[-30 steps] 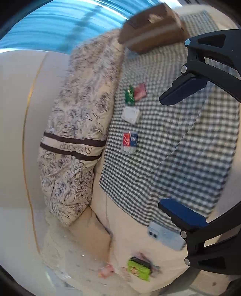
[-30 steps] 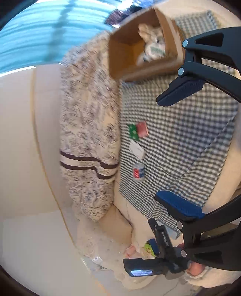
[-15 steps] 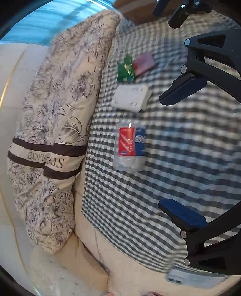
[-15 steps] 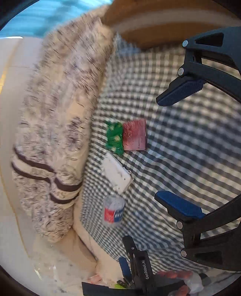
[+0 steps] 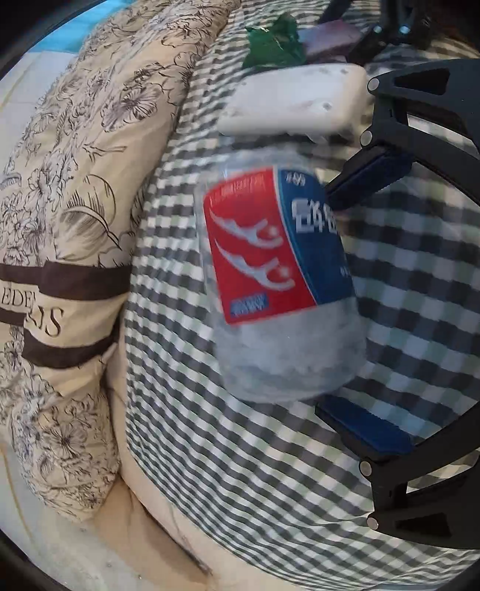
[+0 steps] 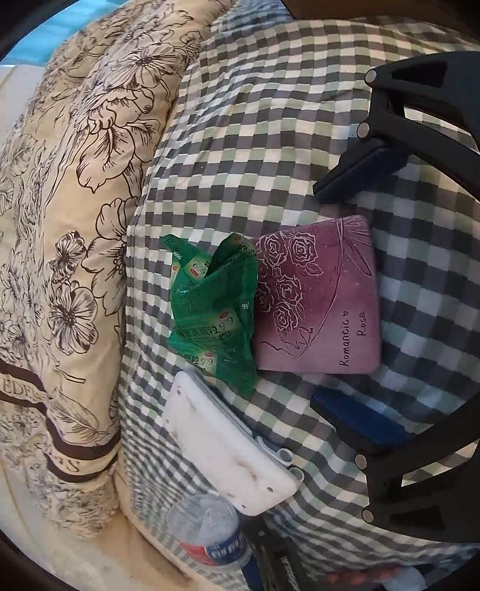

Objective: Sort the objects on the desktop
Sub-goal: 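Grasp the floss-pick jar with the left tool while the right tool grasps the pink Romantic Rose pack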

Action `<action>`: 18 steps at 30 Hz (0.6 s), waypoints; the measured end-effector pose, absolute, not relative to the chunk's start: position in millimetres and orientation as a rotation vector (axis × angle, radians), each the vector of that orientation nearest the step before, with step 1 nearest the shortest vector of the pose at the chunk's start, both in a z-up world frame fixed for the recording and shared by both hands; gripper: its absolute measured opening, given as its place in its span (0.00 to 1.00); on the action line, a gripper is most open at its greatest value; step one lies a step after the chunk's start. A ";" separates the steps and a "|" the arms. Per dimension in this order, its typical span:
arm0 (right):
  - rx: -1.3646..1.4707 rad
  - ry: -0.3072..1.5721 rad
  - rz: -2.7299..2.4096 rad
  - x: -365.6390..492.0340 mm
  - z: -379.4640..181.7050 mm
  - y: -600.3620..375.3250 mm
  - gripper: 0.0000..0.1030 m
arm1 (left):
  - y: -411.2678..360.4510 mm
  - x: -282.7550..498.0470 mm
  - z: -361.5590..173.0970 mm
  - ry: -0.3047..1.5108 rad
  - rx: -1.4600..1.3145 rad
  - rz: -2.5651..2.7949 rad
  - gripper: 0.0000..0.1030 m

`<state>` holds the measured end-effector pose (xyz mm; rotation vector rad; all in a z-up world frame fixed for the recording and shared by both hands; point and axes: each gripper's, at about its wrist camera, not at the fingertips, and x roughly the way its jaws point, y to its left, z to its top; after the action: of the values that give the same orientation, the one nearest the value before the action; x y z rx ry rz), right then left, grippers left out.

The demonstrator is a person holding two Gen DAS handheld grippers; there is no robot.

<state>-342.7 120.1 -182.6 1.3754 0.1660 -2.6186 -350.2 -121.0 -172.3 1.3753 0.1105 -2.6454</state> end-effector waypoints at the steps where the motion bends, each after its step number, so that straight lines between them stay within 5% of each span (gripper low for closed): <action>1: 1.366 0.173 -2.630 -340.4 -182.5 120.3 0.96 | -119.3 -351.2 -170.3 0.108 1.371 -2.642 1.00; 13: 1.322 0.171 -2.658 -334.6 -181.9 122.4 0.95 | -111.8 -364.7 -162.9 0.270 1.399 -2.629 1.00; 15: 1.316 0.167 -2.658 -334.5 -181.0 122.2 0.95 | -113.9 -364.9 -163.9 0.338 1.387 -2.602 0.89; 18: 1.303 0.158 -2.671 -331.7 -177.7 124.7 0.87 | -114.0 -361.7 -163.9 0.321 1.372 -2.616 0.89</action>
<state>-331.7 124.7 -177.7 1.3031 0.1579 -2.6708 -361.7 -114.0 -163.9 1.3718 0.3213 -2.6156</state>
